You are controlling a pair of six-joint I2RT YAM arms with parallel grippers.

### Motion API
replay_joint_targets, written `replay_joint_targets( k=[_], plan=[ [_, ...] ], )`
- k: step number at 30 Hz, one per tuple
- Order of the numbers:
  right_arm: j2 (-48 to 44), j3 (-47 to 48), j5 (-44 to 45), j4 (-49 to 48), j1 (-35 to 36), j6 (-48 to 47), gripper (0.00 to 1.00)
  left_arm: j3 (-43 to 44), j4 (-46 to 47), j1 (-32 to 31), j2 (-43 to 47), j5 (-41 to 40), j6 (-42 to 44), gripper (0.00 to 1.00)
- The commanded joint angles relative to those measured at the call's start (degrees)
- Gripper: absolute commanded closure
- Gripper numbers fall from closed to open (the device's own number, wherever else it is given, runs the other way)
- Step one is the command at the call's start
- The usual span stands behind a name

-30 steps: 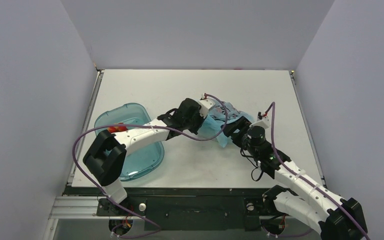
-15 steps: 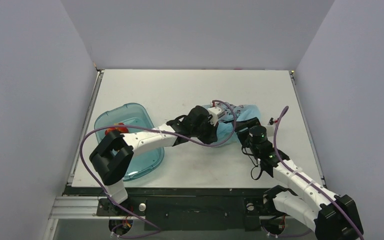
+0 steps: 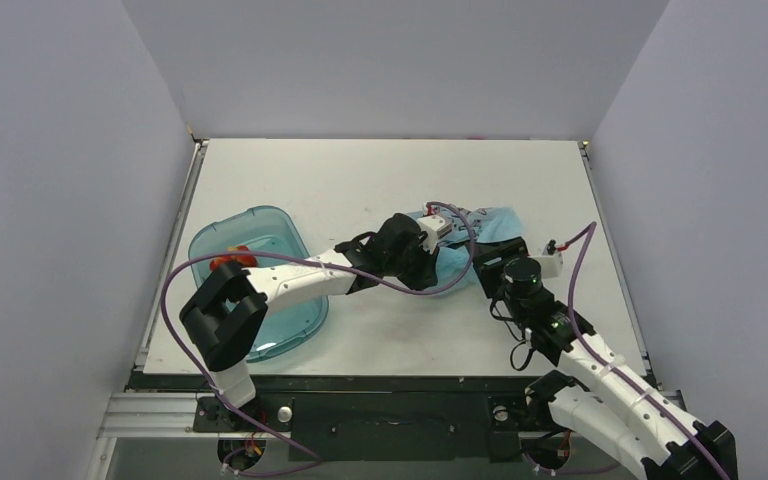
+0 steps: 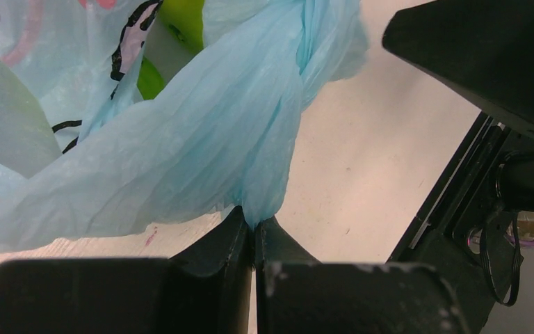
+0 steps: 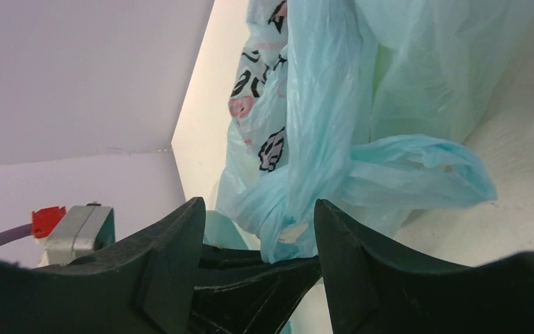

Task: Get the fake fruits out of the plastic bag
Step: Untie the plastic bag at the center of the board.

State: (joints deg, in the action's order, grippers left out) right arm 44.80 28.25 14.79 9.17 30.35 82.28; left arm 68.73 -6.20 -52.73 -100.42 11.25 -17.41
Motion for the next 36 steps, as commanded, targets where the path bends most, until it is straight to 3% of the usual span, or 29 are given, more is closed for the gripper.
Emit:
replay_joint_targets(
  k=[1,16,22,26,27,32,36],
  plan=[
    [-1.54,2.74,3.89,3.39,1.03,1.24,0.45,1.96,1.34,0.25,-0.32,0.07,0.41,1.0],
    [8.52,2.61,4.6,-4.98,0.78,0.23,0.52,2.52,1.28,0.17,-1.19,1.47,0.31,1.0],
    [11.18,2.74,4.78,-5.85,0.5,0.87,0.75,2.73,1.2,0.12,-1.34,1.31,0.12,1.0],
    [12.02,3.71,2.44,-5.85,-1.63,-0.42,0.99,2.56,1.12,0.19,-0.62,-0.3,0.19,1.0],
    [11.75,3.86,1.69,-5.9,-2.37,-1.48,1.0,2.55,0.93,0.23,-0.46,-0.76,0.18,1.0],
    [8.74,4.66,-13.55,-6.32,-16.29,-10.23,1.0,2.31,-1.09,1.16,0.8,-7.67,-0.42,1.0],
    [5.84,3.76,-26.05,-4.44,-32.62,-17.84,1.0,1.61,-0.64,3.0,2.01,-9.04,-1.65,1.0]
  ],
)
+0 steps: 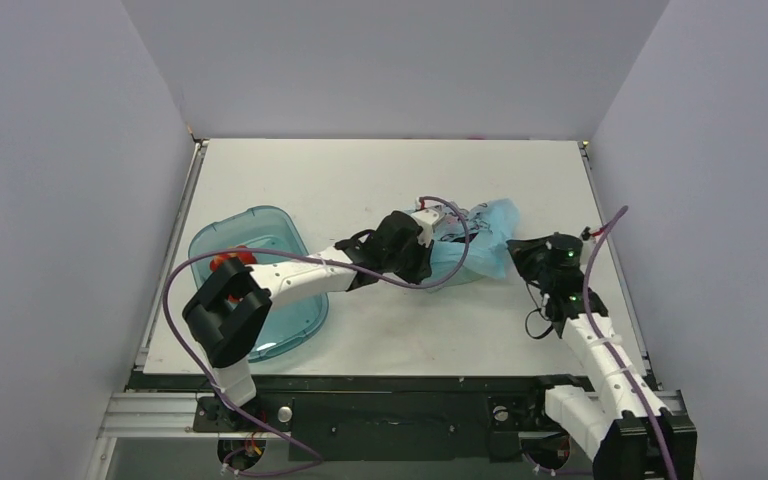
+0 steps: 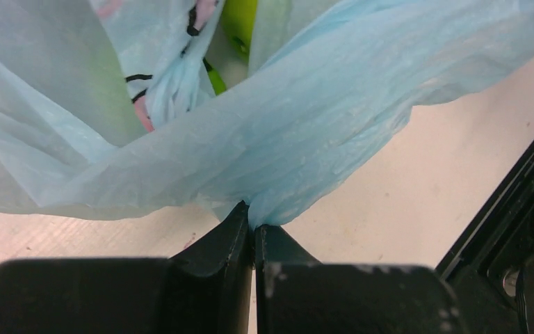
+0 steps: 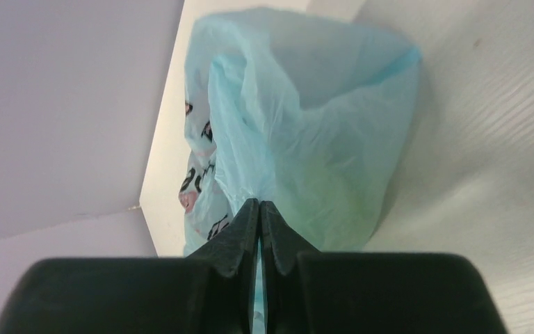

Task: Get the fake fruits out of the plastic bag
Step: Untie the plastic bag at the center of the board, then adjust the plastic bag at the center of the board.

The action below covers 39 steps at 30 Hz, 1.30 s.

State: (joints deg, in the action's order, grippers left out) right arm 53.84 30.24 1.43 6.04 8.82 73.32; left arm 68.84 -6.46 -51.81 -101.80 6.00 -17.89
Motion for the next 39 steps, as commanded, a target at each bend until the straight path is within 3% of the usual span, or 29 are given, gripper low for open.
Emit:
replay_joint_targets(
  k=[1,5,10,12,14,18,20,22,27,32,35,39],
  plan=[
    [-2.8,1.63,-14.75,-1.26,-15.32,-11.42,1.0,1.4,-0.12,2.64,3.6,-3.03,-1.26,1.0],
    [0.02,-0.1,-24.77,-1.48,-22.9,-16.68,1.0,0.11,2.07,3.14,4.88,-1.57,-1.44,1.0],
    [0.73,-2.2,-29.84,-7.71,-23.71,-18.84,1.0,-0.42,3.64,3.04,5.83,-0.62,0.68,0.97],
    [-0.8,-1.72,-30.65,-7.01,-23.68,-21.76,1.0,-0.8,4.05,2.75,6.55,0.07,2.04,0.85],
    [-3.01,-0.25,-30.48,-3.66,-23.63,-25.81,1.0,-1.7,4.89,2.33,7.86,1.18,4.3,0.6],
    [-7.39,0.32,-28.55,3.05,-23.52,-31.27,0.99,-5.65,9.72,1.47,13.23,2.19,9.16,0.25],
    [-9.32,-0.44,-28.51,4.1,-23.42,-32.5,0.87,-8.4,12.77,1.04,17.95,2.55,10.34,0.16],
    [-10.57,-0.78,-29.05,4.77,-23.09,-33.79,0.82,-8.64,14.15,0.01,20.31,3.34,12.77,0.09],
    [-11.29,-0.37,-31.08,5.63,-22.55,-35.53,0.78,-3.97,9.34,-5.63,19.65,4.07,30.3,0.03],
    [-11.43,-0.59,-34.24,5.47,-21.9,-34.83,0.77,6.47,-2.61,-7.27,9.25,-2.57,48.46,0.03],
    [-12.07,-1.34,-35.19,5.95,-21.04,-34.46,0.76,8.89,-1.91,-8.09,4.69,-10.14,53.24,0.03],
    [-13.79,-1.88,-34.79,7.49,-20.24,-34.53,0.77,12.83,-1.49,-8.69,-1.34,-13.02,56.03,0.03]
  ],
)
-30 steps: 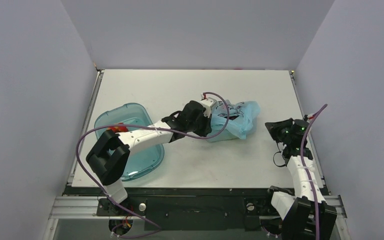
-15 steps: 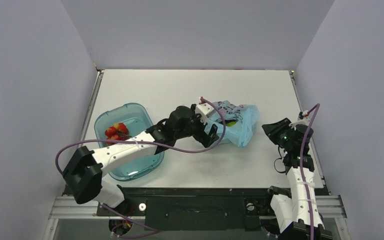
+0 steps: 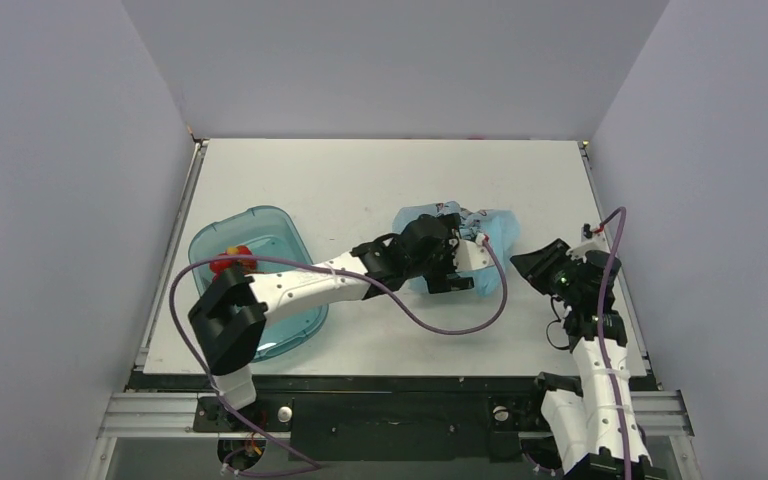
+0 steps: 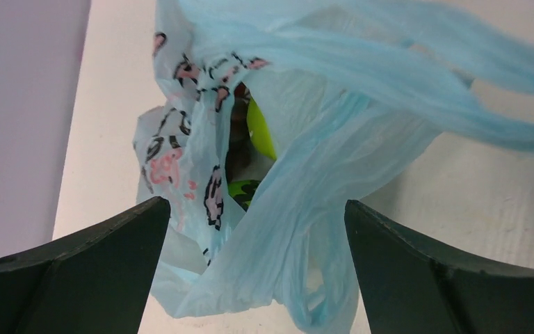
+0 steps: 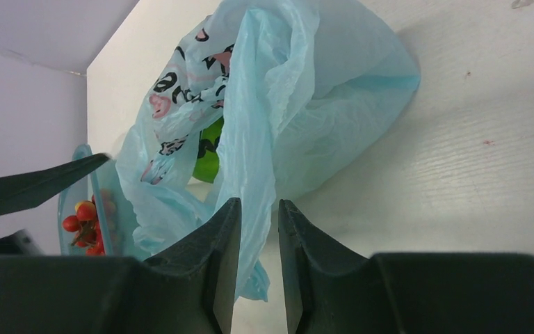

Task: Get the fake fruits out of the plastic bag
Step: Adjust the plastic bag at the center of the board.

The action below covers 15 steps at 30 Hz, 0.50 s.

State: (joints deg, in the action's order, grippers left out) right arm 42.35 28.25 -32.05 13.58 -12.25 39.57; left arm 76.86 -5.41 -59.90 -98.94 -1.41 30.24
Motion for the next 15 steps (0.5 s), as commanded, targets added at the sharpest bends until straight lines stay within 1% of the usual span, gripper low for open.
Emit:
replay_joint_targets(
  k=[1,4,6,7,9,11,12,13,14,15],
  plan=[
    [-2.83,0.21,-1.28,0.48,1.0,-0.74,0.77,5.37,-3.76,-0.54,-5.71,-5.18,7.86,0.03],
    [-3.38,0.88,-0.99,1.18,1.38,-0.77,0.76,7.34,-5.61,-0.05,-7.76,-0.27,6.08,0.03],
    [-3.19,1.27,-0.86,1.43,1.81,-0.65,0.76,8.48,-6.25,0.37,-9.76,1.2,4.7,0.03],
    [-2.87,1.32,-0.75,1.55,2.26,-0.36,0.76,8.97,-6.47,0.46,-10.39,1.31,4.24,0.05],
    [-2.66,1.24,-0.17,1.68,3.05,0.59,0.76,10.76,-7.34,0.48,-11.88,1.4,2.62,0.16],
    [-2.63,0.53,-0.3,1.72,3.68,2.09,0.73,11.51,-6.88,0.48,-12.15,1.23,0.18,0.45],
    [-2.71,-0.07,-0.89,1.45,3.84,2.75,0.62,10.76,-6.27,0.48,-11.36,0.95,-1.39,0.48],
    [-2.82,-0.97,-1.38,0.96,4.21,4.36,0.57,9.84,-4.06,0.48,-10.75,0.77,-2.19,0.55],
    [-2.98,-1.6,-2.85,-0.74,4.45,5.33,0.48,7.33,-2.84,0.48,-8.95,0.82,-3.61,0.59],
    [-3.44,-2.54,-3.41,-1.63,5.18,7.32,0.45,5.93,0.18,0.48,-8.05,0.8,-4.49,0.66]
  ],
)
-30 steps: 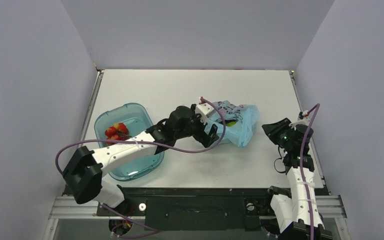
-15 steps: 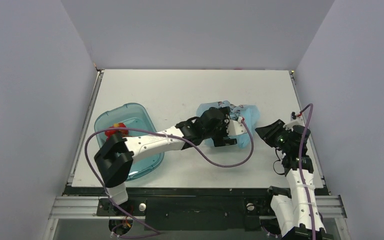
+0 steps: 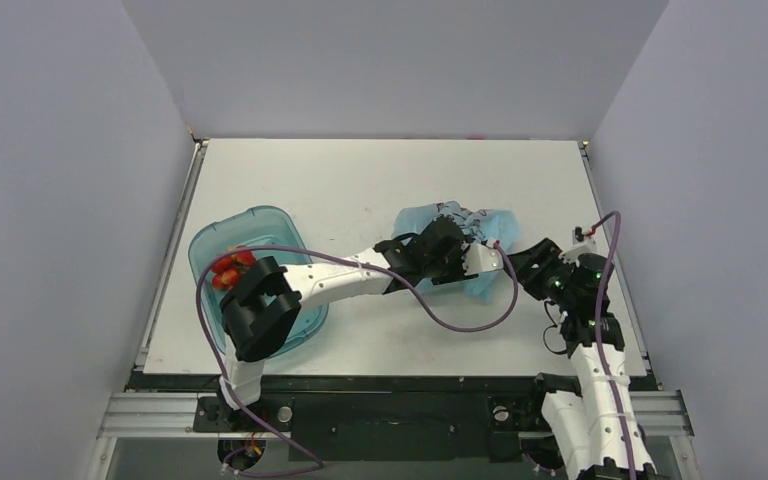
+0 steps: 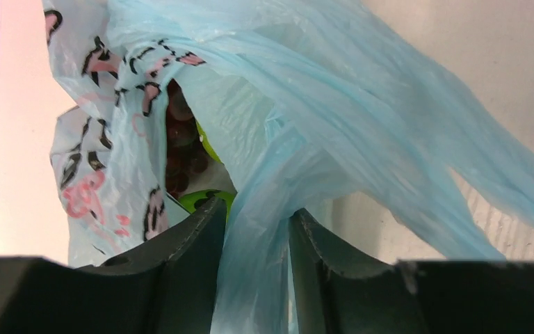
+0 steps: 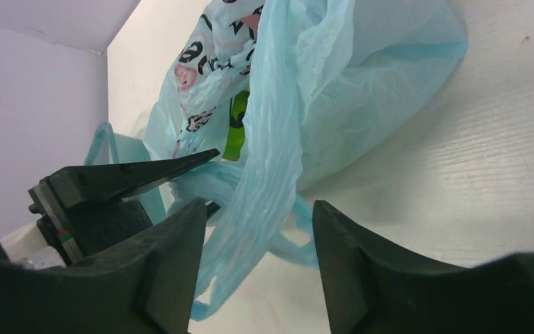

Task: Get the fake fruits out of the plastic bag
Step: Adjust the plastic bag at the center of the board.

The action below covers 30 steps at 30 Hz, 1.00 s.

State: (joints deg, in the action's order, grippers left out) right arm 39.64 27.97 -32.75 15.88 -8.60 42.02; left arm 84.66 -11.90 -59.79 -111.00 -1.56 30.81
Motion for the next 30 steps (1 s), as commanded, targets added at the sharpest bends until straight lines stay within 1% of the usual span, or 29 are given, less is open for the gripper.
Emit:
replay_joint_targets(
  k=[1,3,5,8,9,11,13,14,15,16,17,18,19,20,21,22,23,24,25,26,27,28,29,30],
  plan=[
    [-0.89,-2.63,-2.75,-5.07,1.99,5.59,0.4,-4.82,8.36,0.38,6.12,0.95,-6.9,0.68],
    [-1.13,-3.25,-0.37,-6.12,4.55,7.1,0.35,-8.83,14.13,0.38,8.9,1.19,-9.29,0.7],
    [-0.35,-3.56,1.56,-7.99,6.22,7.68,0.34,-12.27,17.1,0.38,11.29,1.49,-11.33,0.71],
    [3.88,-3.31,3.21,-10.61,7.75,9.05,0.33,-16.34,19.96,0.36,13.53,1.56,-14.28,0.72],
    [4.97,-3.24,3.08,-12.8,8.17,10.12,0.34,-16.97,21.17,0.37,14.37,1.56,-15.6,0.73],
    [8.1,-2.88,3.61,-16.08,10.18,11.71,0.36,-18.81,23.43,0.38,15.52,1.56,-17.96,0.77],
    [11.98,-2.24,4.49,-19.17,11.78,13.16,0.48,-20.62,26.35,0.38,16.54,1.3,-20.52,0.82],
    [13.02,-1.43,4.29,-19.94,12.03,13.83,0.7,-21.67,27.43,0.38,16.88,0.21,-22.26,0.87],
    [14.84,-1.07,3.93,-22.25,12.23,15.64,0.83,-22.1,29.27,0.38,17.42,-0.3,-23.15,0.9],
    [15.46,-0.37,3.35,-22.93,12.26,16.61,0.98,-22.77,30.04,0.38,18.0,-2.15,-24.96,0.97],
    [16.37,0.2,3.24,-23.88,12.2,17.83,1.0,-23.04,31.46,0.6,18.36,-3.5,-26.04,1.0],
    [16.67,1.75,3.42,-23.88,12.02,17.97,1.0,-23.53,32.05,0.79,19.09,-6.74,-28.82,1.0],
    [17.0,3.85,3.72,-23.11,11.24,17.38,1.0,-23.78,33.0,1.93,19.52,-7.99,-30.96,1.0],
    [17.16,5.04,4.22,-21.62,10.62,16.73,1.0,-24.18,33.44,3.04,20.43,-9.35,-36.07,1.0],
    [17.74,8.1,4.47,-20.6,9.3,14.85,1.0,-24.32,34.27,5.92,20.89,-9.69,-39.46,1.0],
    [18.27,9.93,5.16,-18.2,6.56,13.75,1.0,-24.25,34.34,7.94,21.52,-9.29,-46.33,1.0],
    [19.91,13.46,5.73,-17.13,5.21,11.45,1.0,-24.0,34.08,12.31,21.7,-7.59,-50.26,1.0],
    [20.85,15.33,6.01,-16.32,2.94,9.58,1.0,-23.14,33.68,16.48,21.68,-6.62,-57.49,1.0],
    [23.41,19.22,5.94,-15.27,2.03,8.83,1.0,-21.95,33.65,18.49,21.52,-3.93,-60.58,1.0],
    [24.93,21.38,5.72,-13.37,0.76,7.23,1.0,-21.27,34.12,21.98,20.84,-2.46,-66.07,1.0],
    [28.49,26.1,5.32,-12.43,0.46,6.56,1.0,-19.62,34.66,23.48,20.31,0.38,-68.52,1.0],
    [30.15,28.6,5.19,-9.72,0.33,4.97,1.0,-18.7,35.94,26.06,19.09,2.55,-72.71,1.0],
    [33.69,33.92,4.48,-8.58,0.42,4.37,1.0,-16.54,36.53,27.19,18.46,5.94,-74.35,1.0],
    [36.75,36.55,3.68,-6.58,0.6,3.88,1.0,-15.36,36.82,29.12,17.25,7.18,-77.2,1.0]
  ],
)
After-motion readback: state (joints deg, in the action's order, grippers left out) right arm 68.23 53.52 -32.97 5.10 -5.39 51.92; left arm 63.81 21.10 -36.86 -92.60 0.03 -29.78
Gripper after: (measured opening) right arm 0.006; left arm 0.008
